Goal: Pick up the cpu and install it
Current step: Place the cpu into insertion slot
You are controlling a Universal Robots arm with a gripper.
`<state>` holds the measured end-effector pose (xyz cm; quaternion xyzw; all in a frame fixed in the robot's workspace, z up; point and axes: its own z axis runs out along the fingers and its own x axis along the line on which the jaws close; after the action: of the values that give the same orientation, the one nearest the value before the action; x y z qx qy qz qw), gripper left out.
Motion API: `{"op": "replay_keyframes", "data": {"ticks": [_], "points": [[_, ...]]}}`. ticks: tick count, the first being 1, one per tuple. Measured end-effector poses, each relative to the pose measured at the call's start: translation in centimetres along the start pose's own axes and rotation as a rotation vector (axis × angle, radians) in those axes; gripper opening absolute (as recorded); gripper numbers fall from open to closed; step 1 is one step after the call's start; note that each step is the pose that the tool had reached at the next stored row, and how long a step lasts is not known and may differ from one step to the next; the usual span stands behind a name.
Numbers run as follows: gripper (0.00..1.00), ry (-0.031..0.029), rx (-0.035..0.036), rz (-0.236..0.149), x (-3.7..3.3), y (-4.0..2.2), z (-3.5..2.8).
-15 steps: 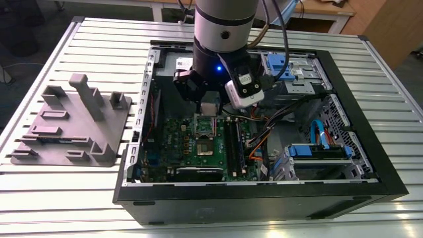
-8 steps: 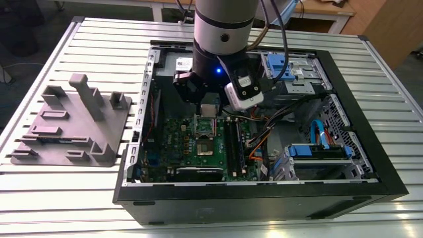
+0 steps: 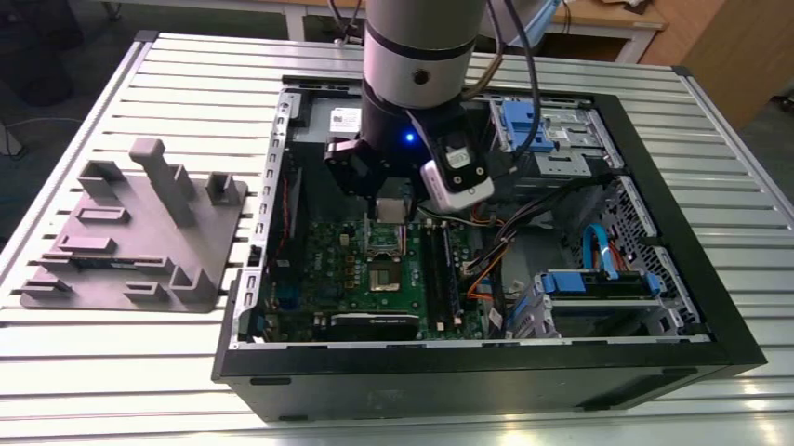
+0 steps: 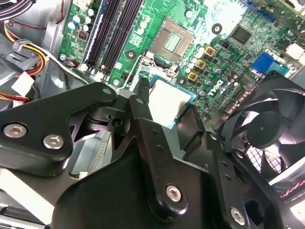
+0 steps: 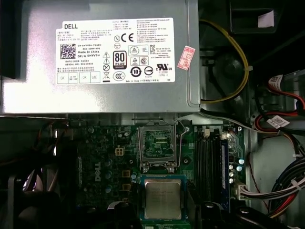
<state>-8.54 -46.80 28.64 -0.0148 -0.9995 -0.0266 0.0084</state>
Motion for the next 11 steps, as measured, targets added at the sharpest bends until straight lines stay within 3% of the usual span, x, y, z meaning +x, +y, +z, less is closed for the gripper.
{"op": "replay_keyframes", "data": {"ticks": [11], "points": [[0.47, 0.0001, 0.0002, 0.0, 0.02, -0.07, 0.7]]}}
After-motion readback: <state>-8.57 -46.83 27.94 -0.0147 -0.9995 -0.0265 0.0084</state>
